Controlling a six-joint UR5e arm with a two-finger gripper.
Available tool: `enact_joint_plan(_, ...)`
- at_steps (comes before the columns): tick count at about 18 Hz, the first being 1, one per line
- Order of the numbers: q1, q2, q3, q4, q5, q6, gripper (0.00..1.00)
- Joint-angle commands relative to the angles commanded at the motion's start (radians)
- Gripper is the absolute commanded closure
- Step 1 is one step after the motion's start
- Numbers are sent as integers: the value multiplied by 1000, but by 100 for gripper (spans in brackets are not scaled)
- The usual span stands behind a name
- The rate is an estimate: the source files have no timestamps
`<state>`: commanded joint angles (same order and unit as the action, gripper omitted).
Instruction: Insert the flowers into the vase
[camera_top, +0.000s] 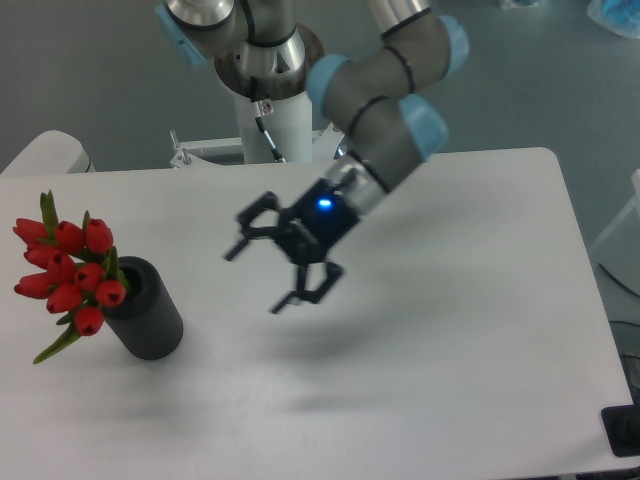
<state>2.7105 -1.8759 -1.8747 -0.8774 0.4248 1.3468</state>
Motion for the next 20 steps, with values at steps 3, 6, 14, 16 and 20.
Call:
enact_joint_plan(3, 2, -19, 63, -3, 145, -11, 0)
enact_joint_plan(6, -6, -32, 107, -5, 334, -8, 0)
enact_joint_plan(14, -109, -94, 230, -28, 708, -11, 0)
enact_joint_plan(16, -135, -106, 262, -66, 810, -5, 0)
enact_joint_plan(20, -187, -150, 327, -112, 922, 2, 0)
